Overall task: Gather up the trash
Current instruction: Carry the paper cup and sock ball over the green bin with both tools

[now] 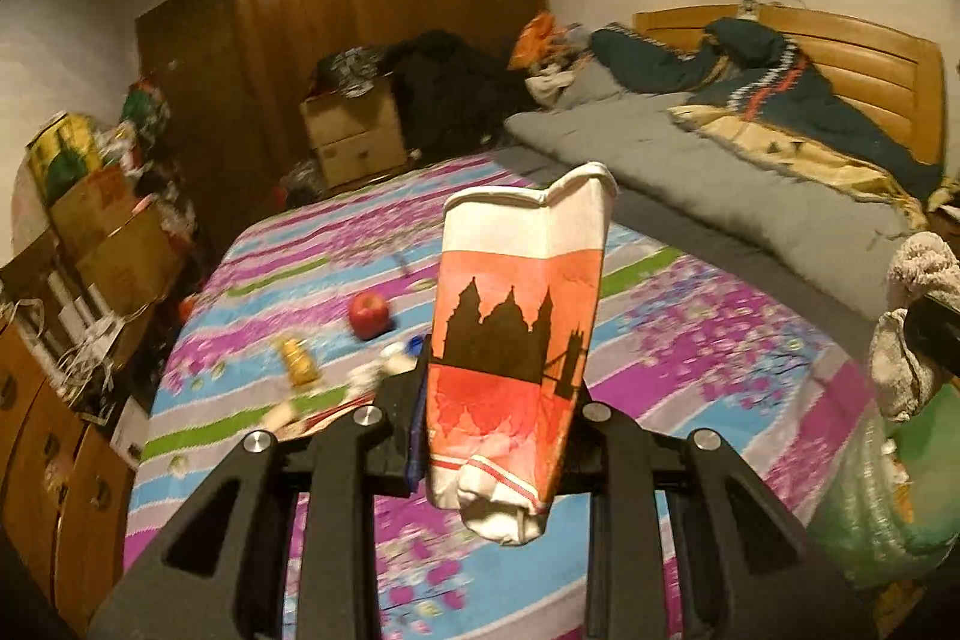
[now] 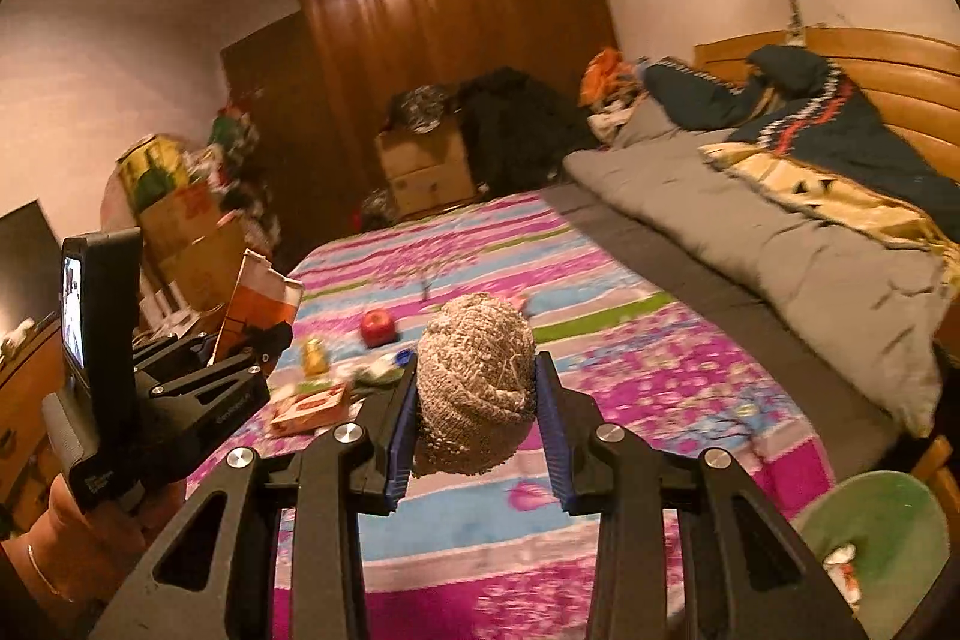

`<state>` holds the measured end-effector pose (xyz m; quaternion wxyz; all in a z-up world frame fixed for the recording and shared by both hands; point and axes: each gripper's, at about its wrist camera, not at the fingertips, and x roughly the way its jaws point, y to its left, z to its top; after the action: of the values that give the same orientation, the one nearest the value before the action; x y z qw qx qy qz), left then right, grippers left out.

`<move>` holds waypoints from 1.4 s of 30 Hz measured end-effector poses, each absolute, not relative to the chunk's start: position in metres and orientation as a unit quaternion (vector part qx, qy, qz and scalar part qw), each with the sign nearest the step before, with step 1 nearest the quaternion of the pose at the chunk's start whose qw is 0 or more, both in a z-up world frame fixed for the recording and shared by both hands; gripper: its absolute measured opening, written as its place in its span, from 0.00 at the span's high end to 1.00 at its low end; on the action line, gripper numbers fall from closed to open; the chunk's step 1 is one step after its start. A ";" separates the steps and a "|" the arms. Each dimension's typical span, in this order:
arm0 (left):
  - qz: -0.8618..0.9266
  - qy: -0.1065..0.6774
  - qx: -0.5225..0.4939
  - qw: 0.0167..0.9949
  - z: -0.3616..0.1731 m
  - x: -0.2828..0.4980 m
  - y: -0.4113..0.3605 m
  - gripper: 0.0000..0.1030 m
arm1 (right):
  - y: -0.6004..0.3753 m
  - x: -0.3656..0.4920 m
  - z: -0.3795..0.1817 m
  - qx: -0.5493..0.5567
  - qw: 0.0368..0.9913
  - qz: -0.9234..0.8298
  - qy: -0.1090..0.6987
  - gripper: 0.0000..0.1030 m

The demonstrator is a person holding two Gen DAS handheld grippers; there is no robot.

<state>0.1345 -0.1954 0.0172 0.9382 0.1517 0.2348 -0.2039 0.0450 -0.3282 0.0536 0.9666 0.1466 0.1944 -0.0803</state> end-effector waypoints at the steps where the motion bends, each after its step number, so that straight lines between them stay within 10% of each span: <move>1: -0.215 0.231 0.154 0.936 0.018 0.130 -0.207 0.75 | -0.334 0.040 0.055 0.148 0.966 -0.088 0.192 0.64; 42: -0.523 0.215 0.304 0.767 -0.047 -0.046 -0.495 0.75 | -0.556 -0.234 -0.002 0.223 0.851 -0.417 0.227 0.64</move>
<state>-0.0461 -0.4946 -0.0472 0.7665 0.3043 0.2151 -0.5231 -0.2341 -0.5563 -0.0022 0.8511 0.2231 0.2269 -0.4175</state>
